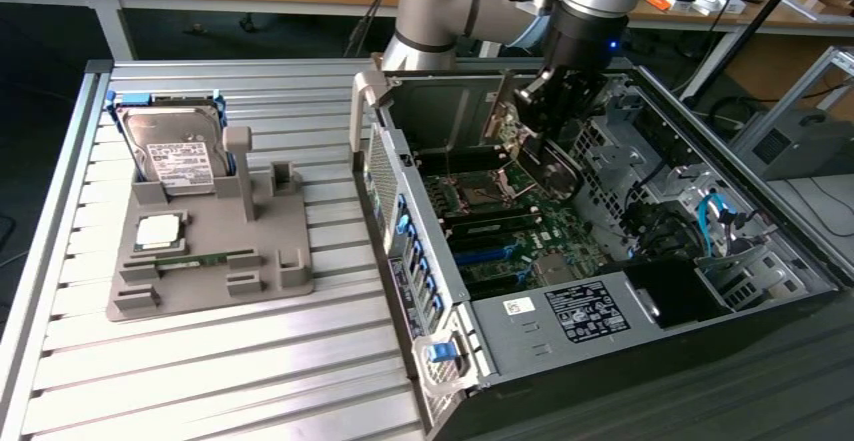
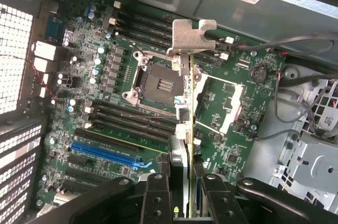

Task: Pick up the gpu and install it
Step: 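Insert the gpu into the slot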

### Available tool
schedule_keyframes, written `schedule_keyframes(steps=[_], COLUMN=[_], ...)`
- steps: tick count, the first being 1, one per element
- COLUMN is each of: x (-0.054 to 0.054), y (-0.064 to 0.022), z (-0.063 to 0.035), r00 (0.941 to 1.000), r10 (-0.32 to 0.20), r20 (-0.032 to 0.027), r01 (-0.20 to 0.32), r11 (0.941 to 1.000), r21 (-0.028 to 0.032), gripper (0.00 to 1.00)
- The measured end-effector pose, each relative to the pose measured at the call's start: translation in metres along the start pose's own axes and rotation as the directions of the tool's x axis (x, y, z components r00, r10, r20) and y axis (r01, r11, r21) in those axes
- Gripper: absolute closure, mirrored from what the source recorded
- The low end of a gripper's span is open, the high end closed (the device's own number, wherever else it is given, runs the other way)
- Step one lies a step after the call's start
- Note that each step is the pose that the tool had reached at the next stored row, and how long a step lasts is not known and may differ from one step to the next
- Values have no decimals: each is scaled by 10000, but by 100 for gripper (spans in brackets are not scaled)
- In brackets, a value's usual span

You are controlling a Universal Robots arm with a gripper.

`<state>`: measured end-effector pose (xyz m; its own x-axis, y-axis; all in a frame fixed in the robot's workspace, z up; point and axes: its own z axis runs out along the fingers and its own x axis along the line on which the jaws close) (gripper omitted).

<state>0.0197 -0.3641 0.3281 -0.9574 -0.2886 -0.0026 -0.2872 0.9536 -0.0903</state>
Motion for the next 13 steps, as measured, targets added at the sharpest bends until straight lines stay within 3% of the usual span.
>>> schedule_keyframes(steps=[13], x=[0], y=[0], z=[0], r00=[9954], r10=[-959], r20=[87], r01=[959], r11=[9954], r21=[2], gripper=[73])
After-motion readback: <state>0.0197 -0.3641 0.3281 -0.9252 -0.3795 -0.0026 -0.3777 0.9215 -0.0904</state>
